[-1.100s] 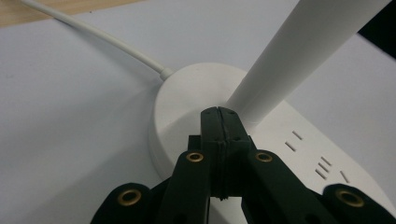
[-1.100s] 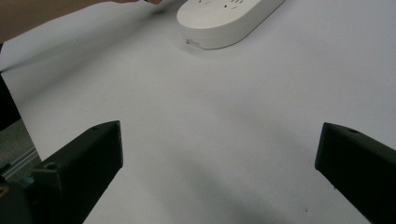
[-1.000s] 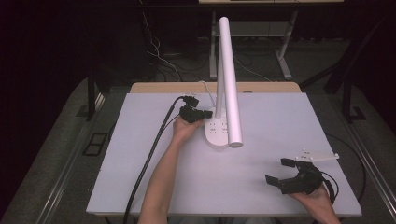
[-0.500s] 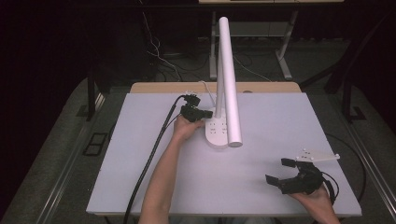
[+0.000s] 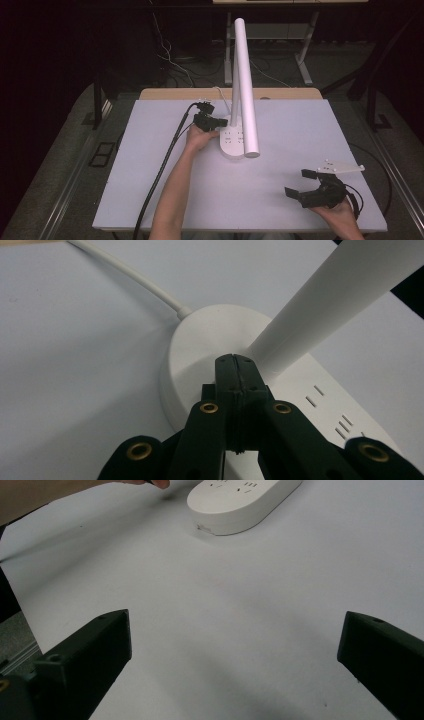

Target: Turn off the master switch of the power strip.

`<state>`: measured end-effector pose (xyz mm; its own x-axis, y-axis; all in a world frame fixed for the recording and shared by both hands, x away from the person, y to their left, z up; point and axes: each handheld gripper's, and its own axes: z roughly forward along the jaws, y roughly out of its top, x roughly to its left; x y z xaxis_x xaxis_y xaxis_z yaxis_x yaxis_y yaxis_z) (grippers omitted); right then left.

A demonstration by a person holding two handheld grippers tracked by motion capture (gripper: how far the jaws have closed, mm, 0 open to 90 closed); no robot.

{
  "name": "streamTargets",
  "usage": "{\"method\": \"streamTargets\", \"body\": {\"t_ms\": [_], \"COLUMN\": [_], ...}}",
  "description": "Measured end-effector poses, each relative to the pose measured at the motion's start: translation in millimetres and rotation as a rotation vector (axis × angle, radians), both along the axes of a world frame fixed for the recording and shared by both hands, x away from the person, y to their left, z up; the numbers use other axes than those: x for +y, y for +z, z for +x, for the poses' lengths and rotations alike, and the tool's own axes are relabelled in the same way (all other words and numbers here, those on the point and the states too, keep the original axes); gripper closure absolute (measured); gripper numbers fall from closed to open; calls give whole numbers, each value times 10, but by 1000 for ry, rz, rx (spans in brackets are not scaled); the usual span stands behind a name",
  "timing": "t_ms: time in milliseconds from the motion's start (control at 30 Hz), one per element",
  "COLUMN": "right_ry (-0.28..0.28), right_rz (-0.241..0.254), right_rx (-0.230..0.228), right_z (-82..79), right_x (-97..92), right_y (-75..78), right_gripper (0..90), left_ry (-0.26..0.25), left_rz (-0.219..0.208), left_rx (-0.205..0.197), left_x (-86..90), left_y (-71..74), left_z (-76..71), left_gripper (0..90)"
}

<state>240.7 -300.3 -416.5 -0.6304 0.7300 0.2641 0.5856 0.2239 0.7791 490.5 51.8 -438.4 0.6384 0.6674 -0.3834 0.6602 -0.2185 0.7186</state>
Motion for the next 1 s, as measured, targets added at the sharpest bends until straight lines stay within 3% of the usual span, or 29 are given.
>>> {"method": "streamTargets", "body": {"t_ms": [33,100,267,533,900,1000], "right_ry": [-2,-7,-16,-19,-23,-24], "right_rz": [1,5,8,10,18,18], "right_rx": [0,-3,-2,-8,-12,-9], "right_z": [0,2,3,10,24,27], "right_x": [-2,-10,-32,-44,-35,-40], "right_y": [1,5,9,10,11,12], "right_gripper": [2,2,2,2,2,2], "left_ry": [-16,-8,-52,-21,-19,-18], "left_rz": [18,-11,20,-7,15,14], "left_rx": [-4,0,-27,-96,-172,-192], "left_x": [14,11,-7,54,211,285], "left_y": [6,23,54,277,595,656], "left_z": [7,6,-33,-88,-252,-313], "left_gripper": [900,900,900,899,893,856]}}
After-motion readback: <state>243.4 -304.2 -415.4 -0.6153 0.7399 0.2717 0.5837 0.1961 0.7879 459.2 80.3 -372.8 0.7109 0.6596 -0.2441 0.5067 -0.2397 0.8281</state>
